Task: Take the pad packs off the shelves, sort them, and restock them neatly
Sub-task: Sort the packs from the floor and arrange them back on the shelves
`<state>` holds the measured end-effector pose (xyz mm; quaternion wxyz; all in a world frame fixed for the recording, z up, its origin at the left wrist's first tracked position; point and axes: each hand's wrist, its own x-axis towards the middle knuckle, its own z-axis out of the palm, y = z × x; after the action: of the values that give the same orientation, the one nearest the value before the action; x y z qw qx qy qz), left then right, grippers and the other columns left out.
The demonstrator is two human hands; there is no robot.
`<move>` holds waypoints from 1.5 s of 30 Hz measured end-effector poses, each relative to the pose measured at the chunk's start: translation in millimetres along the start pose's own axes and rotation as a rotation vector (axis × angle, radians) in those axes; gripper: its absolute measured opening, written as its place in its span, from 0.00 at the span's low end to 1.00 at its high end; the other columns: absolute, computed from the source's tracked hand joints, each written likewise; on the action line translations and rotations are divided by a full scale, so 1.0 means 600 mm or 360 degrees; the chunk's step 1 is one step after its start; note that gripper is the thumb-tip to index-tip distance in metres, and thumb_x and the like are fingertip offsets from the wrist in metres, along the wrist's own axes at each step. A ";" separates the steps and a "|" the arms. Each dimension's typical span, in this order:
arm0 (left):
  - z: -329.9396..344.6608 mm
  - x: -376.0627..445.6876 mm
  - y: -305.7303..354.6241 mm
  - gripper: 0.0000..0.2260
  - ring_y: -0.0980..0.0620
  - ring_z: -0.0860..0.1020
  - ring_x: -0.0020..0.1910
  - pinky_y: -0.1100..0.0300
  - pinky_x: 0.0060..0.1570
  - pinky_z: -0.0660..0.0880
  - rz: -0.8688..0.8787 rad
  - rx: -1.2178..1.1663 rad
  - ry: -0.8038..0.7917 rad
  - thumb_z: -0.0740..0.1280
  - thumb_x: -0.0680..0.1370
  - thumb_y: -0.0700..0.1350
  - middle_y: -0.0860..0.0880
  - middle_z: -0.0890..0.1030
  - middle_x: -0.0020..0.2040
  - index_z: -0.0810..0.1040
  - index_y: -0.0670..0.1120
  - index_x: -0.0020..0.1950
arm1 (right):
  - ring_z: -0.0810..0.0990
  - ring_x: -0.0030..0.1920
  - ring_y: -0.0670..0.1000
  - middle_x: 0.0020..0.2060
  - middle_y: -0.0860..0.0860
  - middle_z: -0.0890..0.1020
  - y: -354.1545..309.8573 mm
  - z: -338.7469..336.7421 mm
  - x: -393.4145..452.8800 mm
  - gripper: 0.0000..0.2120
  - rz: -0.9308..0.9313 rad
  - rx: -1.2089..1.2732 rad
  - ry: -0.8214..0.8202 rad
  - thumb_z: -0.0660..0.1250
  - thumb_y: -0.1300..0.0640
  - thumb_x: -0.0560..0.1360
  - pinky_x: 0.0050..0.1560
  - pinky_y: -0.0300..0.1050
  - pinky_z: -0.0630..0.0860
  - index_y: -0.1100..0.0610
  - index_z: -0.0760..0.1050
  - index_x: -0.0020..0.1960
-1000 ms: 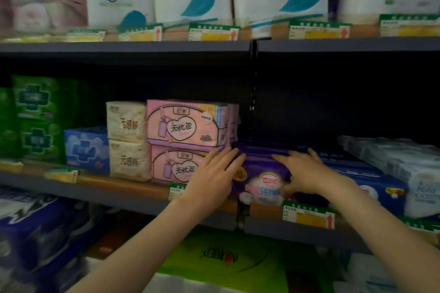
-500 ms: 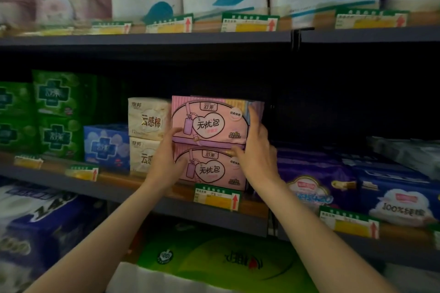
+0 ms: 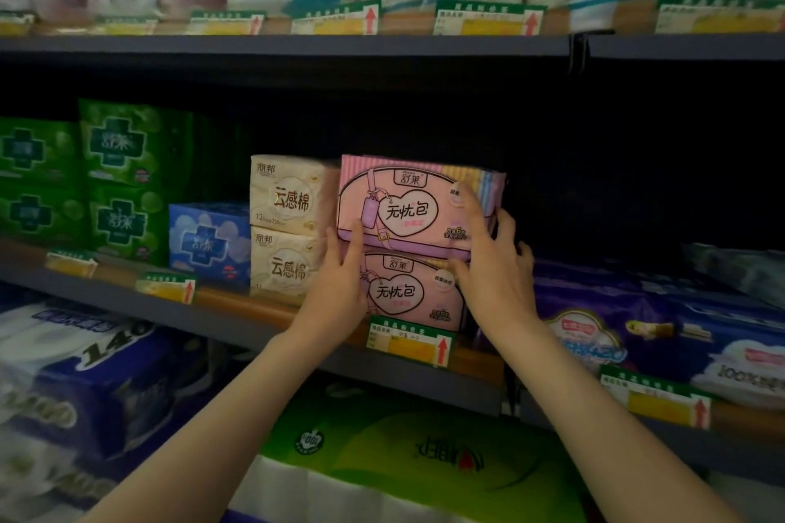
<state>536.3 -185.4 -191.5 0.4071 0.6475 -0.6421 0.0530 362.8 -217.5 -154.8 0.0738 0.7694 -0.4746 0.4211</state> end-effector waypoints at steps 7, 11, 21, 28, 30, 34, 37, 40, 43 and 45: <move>0.007 -0.002 0.007 0.35 0.41 0.46 0.76 0.54 0.71 0.53 -0.0052 0.0084 0.0046 0.58 0.80 0.38 0.38 0.40 0.76 0.36 0.48 0.76 | 0.56 0.71 0.68 0.70 0.59 0.62 0.015 0.006 0.034 0.38 0.0000 0.0011 -0.0078 0.62 0.58 0.79 0.71 0.62 0.57 0.36 0.40 0.74; -0.006 -0.010 0.001 0.35 0.43 0.45 0.76 0.50 0.72 0.53 -0.0019 0.0046 0.0022 0.58 0.79 0.36 0.42 0.41 0.77 0.38 0.51 0.76 | 0.64 0.69 0.62 0.67 0.59 0.68 0.025 -0.002 0.031 0.43 -0.0080 -0.0066 -0.0153 0.67 0.49 0.75 0.73 0.60 0.51 0.38 0.38 0.75; -0.067 0.018 -0.059 0.30 0.41 0.48 0.76 0.44 0.70 0.60 -0.0297 0.0082 0.0289 0.57 0.78 0.35 0.44 0.44 0.77 0.50 0.50 0.77 | 0.70 0.64 0.66 0.64 0.64 0.71 -0.041 0.005 0.020 0.35 -0.0358 -0.0585 0.0435 0.78 0.65 0.61 0.61 0.66 0.67 0.54 0.72 0.66; -0.054 0.014 -0.029 0.27 0.41 0.42 0.76 0.46 0.73 0.44 -0.0228 0.0582 0.0009 0.50 0.82 0.39 0.44 0.39 0.77 0.39 0.45 0.76 | 0.55 0.72 0.67 0.75 0.60 0.55 -0.105 0.042 0.038 0.36 -0.0398 -0.0682 0.0183 0.68 0.67 0.70 0.64 0.64 0.62 0.49 0.60 0.73; -0.044 0.020 -0.037 0.27 0.42 0.38 0.75 0.42 0.73 0.43 -0.0146 0.0698 -0.0015 0.49 0.82 0.41 0.45 0.39 0.77 0.38 0.45 0.76 | 0.58 0.71 0.67 0.74 0.60 0.58 -0.104 0.037 0.038 0.37 -0.0384 -0.0740 0.0254 0.71 0.66 0.68 0.62 0.64 0.64 0.48 0.63 0.72; -0.040 0.014 -0.029 0.28 0.41 0.41 0.76 0.42 0.73 0.46 -0.0152 0.0696 0.0048 0.52 0.81 0.42 0.44 0.41 0.77 0.40 0.45 0.77 | 0.52 0.73 0.66 0.75 0.60 0.52 -0.098 0.018 0.031 0.34 -0.0400 -0.0533 0.0057 0.65 0.67 0.72 0.66 0.64 0.58 0.50 0.59 0.74; -0.044 -0.004 0.003 0.26 0.37 0.57 0.72 0.41 0.70 0.57 -0.0103 0.0181 0.0557 0.60 0.78 0.35 0.37 0.57 0.74 0.58 0.42 0.75 | 0.67 0.65 0.66 0.68 0.63 0.67 -0.063 -0.017 0.007 0.31 -0.0419 -0.0335 0.0214 0.73 0.66 0.66 0.58 0.64 0.68 0.54 0.71 0.67; -0.022 0.000 0.044 0.23 0.37 0.66 0.65 0.40 0.63 0.66 0.0225 0.0044 0.0828 0.63 0.73 0.31 0.36 0.67 0.67 0.68 0.40 0.68 | 0.66 0.66 0.64 0.68 0.63 0.66 0.008 -0.070 -0.019 0.30 -0.0364 -0.0335 0.0242 0.72 0.63 0.68 0.62 0.62 0.67 0.56 0.69 0.68; 0.014 0.000 0.134 0.20 0.41 0.68 0.64 0.44 0.61 0.67 0.0528 -0.0067 0.0775 0.58 0.72 0.36 0.39 0.69 0.65 0.70 0.43 0.64 | 0.58 0.70 0.59 0.71 0.58 0.59 0.089 -0.136 -0.031 0.26 -0.0156 -0.0395 0.0126 0.66 0.59 0.75 0.67 0.56 0.60 0.53 0.64 0.71; 0.043 -0.004 0.187 0.20 0.43 0.69 0.63 0.46 0.60 0.67 0.0727 -0.0070 0.0607 0.55 0.73 0.41 0.41 0.71 0.64 0.72 0.43 0.64 | 0.61 0.69 0.58 0.69 0.56 0.63 0.147 -0.179 -0.032 0.22 -0.0056 -0.0405 0.0072 0.64 0.59 0.76 0.66 0.53 0.61 0.53 0.66 0.70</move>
<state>425.8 -181.1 -158.6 0.5119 0.4557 -0.6840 0.2500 227.0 -197.5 -125.7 0.1888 0.7524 -0.5088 0.3733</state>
